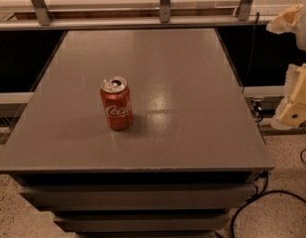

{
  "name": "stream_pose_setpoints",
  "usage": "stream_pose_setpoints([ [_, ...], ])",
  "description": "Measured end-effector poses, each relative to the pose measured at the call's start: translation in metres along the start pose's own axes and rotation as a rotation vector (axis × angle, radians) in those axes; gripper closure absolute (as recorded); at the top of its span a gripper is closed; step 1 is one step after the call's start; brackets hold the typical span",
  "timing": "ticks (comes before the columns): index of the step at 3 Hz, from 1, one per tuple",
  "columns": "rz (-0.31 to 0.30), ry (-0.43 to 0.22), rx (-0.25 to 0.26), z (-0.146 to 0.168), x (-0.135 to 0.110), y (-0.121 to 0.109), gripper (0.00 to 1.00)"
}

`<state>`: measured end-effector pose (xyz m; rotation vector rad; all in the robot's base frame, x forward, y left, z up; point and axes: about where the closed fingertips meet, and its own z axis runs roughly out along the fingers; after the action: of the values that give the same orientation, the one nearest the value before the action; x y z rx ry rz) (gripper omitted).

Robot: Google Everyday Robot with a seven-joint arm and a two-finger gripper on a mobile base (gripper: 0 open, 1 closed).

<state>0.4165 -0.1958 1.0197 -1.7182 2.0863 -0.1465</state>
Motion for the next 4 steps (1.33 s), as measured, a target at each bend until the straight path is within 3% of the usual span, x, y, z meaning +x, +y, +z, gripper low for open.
stream_pose_setpoints([
  [2, -0.001, -0.035, -0.008, 0.005, -0.01, -0.001, 0.0],
  [4, -0.043, -0.112, -0.048, 0.022, -0.066, 0.019, 0.0],
])
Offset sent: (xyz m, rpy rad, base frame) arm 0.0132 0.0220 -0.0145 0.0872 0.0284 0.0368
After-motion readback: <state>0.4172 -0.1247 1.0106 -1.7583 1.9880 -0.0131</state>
